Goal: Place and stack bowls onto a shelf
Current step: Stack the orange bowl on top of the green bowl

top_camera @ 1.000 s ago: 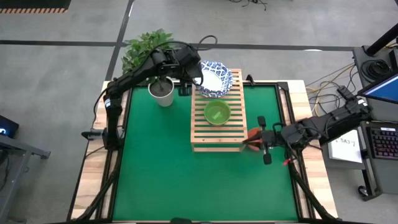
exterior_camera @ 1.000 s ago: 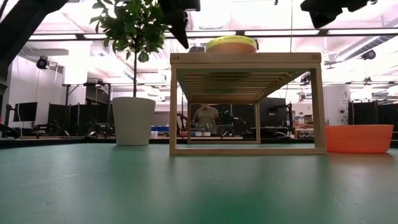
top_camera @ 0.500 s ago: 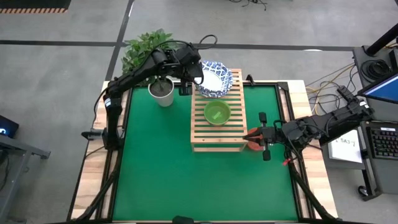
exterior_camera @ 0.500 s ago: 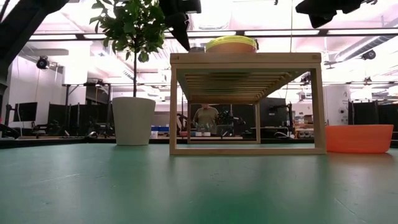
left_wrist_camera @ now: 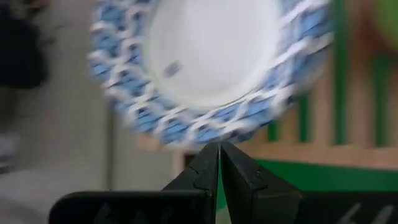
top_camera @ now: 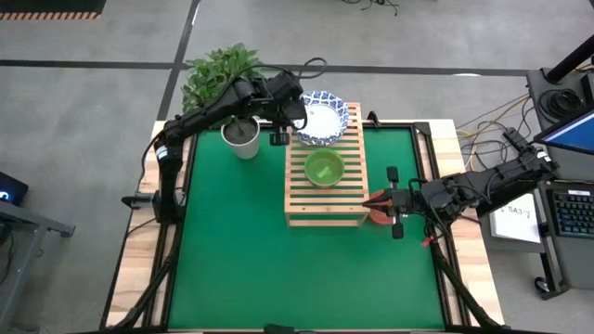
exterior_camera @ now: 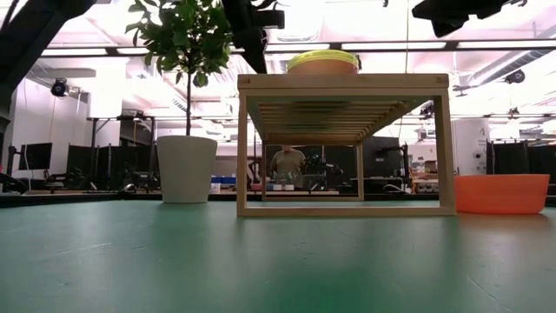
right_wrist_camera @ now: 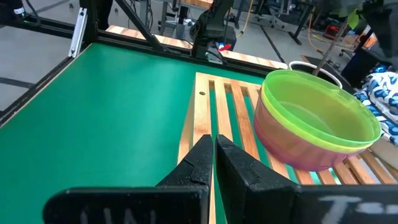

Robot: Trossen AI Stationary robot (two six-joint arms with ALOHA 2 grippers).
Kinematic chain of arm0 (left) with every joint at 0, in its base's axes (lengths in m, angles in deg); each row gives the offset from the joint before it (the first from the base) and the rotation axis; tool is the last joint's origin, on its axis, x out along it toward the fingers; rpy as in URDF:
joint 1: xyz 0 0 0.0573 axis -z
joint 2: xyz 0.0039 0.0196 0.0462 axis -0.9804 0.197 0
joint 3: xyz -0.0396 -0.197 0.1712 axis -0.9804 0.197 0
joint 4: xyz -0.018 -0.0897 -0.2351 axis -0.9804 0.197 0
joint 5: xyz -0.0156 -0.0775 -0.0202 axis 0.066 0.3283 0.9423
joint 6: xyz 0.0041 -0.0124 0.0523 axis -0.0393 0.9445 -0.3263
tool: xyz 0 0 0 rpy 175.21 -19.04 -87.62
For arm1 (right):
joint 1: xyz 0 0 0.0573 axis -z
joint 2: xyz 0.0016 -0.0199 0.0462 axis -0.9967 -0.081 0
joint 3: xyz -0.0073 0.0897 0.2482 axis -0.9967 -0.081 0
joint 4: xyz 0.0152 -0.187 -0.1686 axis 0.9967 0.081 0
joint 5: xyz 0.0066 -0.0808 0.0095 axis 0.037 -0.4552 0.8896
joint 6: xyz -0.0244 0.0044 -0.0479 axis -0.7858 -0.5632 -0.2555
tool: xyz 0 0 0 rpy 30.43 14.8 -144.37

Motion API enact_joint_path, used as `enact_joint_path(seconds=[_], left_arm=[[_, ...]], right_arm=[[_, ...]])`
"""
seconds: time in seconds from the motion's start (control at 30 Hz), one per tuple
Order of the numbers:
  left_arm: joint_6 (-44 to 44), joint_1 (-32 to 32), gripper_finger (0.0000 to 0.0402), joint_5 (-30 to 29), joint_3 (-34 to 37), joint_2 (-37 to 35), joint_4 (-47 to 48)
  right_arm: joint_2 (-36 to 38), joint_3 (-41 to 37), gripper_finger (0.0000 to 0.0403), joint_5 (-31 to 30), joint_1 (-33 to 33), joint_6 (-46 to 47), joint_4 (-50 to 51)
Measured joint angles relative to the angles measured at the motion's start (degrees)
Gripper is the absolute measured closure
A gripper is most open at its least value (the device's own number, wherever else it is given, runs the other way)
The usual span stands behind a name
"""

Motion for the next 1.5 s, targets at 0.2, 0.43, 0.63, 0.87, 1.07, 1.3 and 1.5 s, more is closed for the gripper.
enact_joint_path(seconds=[0.2,0.43,0.63,0.87,1.07,1.3,1.5], left_arm=[[8.2,1.2,0.0401,22.0,0.0,0.0,4.3],[11.0,8.9,0.0401,27.3,3.9,-2.0,8.7],[12.1,16.9,0.0401,27.3,17.3,-10.9,4.3],[20.4,24.1,0.0401,23.6,39.5,-26.9,-14.7],[23.4,27.8,0.0401,18.0,55.9,-38.6,-36.0],[23.7,28.4,0.0401,17.5,68.9,-47.2,-53.4],[24.2,28.4,0.0401,16.6,74.0,-50.5,-56.7]], right_arm=[[0.0,0.0,0.0394,-0.9,0.0,-0.4,-0.7],[0.0,0.0,0.0394,-0.9,0.0,4.6,-6.5],[-0.5,0.0,0.0394,-0.9,0.0,15.1,-4.6],[-1.1,4.0,0.0394,-1.0,0.0,36.8,14.7],[-5.8,9.7,0.0394,-2.2,0.0,45.2,41.1],[-11.0,9.0,0.0387,4.6,-0.2,46.8,47.6],[-16.2,8.8,0.0336,8.8,-0.2,49.6,45.1]])
